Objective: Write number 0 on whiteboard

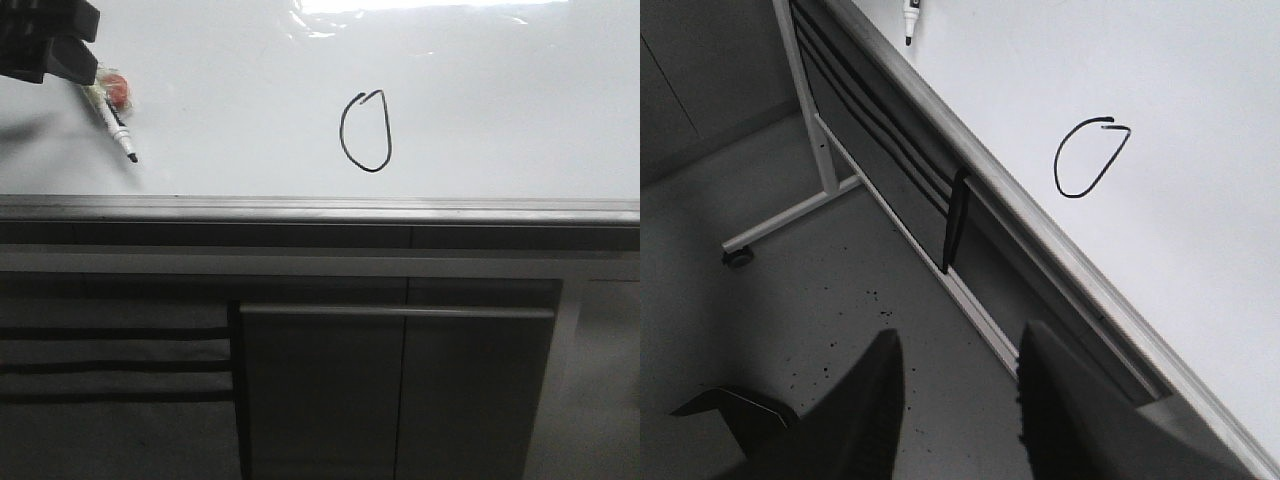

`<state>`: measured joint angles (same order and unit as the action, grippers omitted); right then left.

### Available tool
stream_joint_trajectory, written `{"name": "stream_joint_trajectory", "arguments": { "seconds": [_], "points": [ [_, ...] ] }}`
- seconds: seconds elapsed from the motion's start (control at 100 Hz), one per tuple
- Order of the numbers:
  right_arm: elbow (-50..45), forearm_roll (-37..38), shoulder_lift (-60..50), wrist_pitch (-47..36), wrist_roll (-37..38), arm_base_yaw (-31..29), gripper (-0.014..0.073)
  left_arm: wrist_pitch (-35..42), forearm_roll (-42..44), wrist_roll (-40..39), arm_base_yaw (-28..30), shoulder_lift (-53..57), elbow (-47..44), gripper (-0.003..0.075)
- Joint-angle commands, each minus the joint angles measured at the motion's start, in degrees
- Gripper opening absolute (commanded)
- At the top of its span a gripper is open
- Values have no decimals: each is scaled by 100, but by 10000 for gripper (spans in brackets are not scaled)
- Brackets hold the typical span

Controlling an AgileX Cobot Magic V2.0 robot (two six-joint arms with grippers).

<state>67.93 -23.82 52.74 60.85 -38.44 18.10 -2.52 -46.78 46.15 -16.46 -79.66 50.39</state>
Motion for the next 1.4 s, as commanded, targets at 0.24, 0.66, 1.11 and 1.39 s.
{"name": "stream_joint_trajectory", "arguments": {
  "seconds": [0.24, 0.66, 1.11, 1.39],
  "points": [
    [119, 434, -53, -293, 677, -32, 241, -979, 554, -13, 10, 647, 169, 329],
    [-244, 2517, -257, 866, 3068, -32, 239, -4415, 3241, -2096, 10, 2286, 169, 329],
    [-2424, 3159, -1826, -1476, 4999, -36, 239, -3711, 4754, -4145, 10, 4326, -718, 305],
    [-3539, 2977, -2779, -2865, 5099, -36, 239, -2387, 4452, -4145, 10, 5216, -1691, 216]
  ]
}}
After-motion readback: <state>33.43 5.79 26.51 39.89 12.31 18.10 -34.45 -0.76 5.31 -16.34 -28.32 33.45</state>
